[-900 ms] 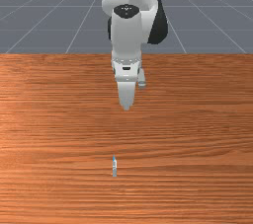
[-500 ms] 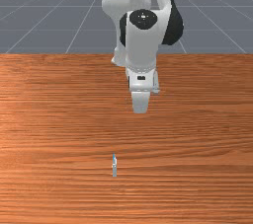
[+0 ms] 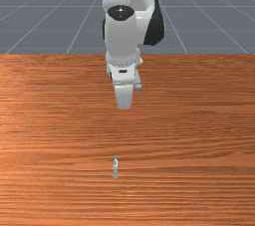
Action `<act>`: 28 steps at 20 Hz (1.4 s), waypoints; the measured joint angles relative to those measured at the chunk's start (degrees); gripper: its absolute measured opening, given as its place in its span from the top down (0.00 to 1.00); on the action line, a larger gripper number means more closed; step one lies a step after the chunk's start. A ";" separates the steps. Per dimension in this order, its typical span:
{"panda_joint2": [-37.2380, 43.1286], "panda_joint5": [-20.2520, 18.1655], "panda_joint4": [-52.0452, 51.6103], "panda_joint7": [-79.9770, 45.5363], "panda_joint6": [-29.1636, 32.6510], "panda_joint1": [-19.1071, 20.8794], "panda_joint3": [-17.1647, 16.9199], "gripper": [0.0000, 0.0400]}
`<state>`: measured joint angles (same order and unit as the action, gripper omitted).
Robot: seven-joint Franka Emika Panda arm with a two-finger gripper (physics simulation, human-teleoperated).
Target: Rotate the USB body for 90 degree with plug right ward
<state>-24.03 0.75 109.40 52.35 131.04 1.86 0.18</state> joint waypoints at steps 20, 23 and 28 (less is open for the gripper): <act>-37.12 -0.80 -58.37 1.30 -25.36 3.48 -1.61 1.00; -40.45 -0.78 -60.32 1.24 -24.67 3.49 -1.62 1.00; -44.03 -0.36 -64.19 4.57 -25.34 4.63 -1.52 1.00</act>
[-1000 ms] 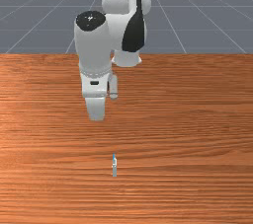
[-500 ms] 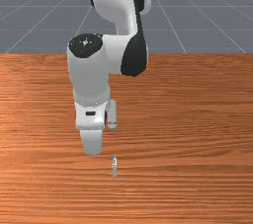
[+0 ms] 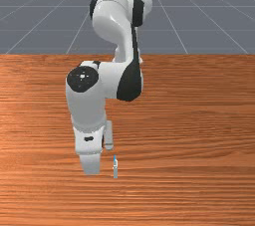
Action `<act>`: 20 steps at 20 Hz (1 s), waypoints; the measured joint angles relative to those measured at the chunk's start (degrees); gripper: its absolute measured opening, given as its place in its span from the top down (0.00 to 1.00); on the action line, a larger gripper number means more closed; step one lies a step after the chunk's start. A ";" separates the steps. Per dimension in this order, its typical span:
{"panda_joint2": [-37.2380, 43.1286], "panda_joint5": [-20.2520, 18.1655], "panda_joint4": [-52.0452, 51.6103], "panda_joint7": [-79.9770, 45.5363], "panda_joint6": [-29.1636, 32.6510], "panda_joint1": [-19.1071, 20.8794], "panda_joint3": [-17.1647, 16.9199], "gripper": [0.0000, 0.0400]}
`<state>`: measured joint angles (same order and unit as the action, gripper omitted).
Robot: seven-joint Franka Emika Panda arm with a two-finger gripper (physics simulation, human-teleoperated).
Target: Rotate the USB body for 90 degree with plug right ward
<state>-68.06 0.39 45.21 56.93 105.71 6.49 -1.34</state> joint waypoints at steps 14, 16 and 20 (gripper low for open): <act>-7.60 -0.24 -10.71 0.40 -3.54 2.07 -0.45 1.00; -9.00 -0.24 -12.54 0.39 -4.11 2.10 -0.45 1.00; -9.02 -0.24 -12.52 0.39 -4.12 2.10 -0.45 1.00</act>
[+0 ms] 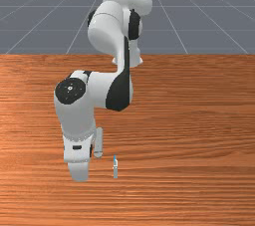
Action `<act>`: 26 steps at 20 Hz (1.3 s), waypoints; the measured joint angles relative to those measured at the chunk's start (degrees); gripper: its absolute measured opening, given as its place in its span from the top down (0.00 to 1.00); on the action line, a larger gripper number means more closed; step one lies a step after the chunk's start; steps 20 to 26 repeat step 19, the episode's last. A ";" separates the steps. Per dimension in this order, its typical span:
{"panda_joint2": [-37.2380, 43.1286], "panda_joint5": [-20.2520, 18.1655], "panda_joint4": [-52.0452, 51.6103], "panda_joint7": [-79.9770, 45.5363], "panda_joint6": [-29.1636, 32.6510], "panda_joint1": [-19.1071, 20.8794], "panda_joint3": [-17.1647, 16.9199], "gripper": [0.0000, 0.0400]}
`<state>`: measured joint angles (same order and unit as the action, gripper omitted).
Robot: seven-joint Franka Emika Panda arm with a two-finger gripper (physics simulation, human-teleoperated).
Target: Rotate the USB body for 90 degree with plug right ward
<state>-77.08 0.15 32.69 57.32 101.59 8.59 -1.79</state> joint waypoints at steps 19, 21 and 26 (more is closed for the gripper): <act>16.26 -1.21 30.04 -11.00 21.61 -9.01 1.60 1.00; 16.26 -1.21 30.04 -11.00 21.61 -9.01 1.60 1.00; 16.26 -1.21 30.04 -11.00 21.61 -9.01 1.60 1.00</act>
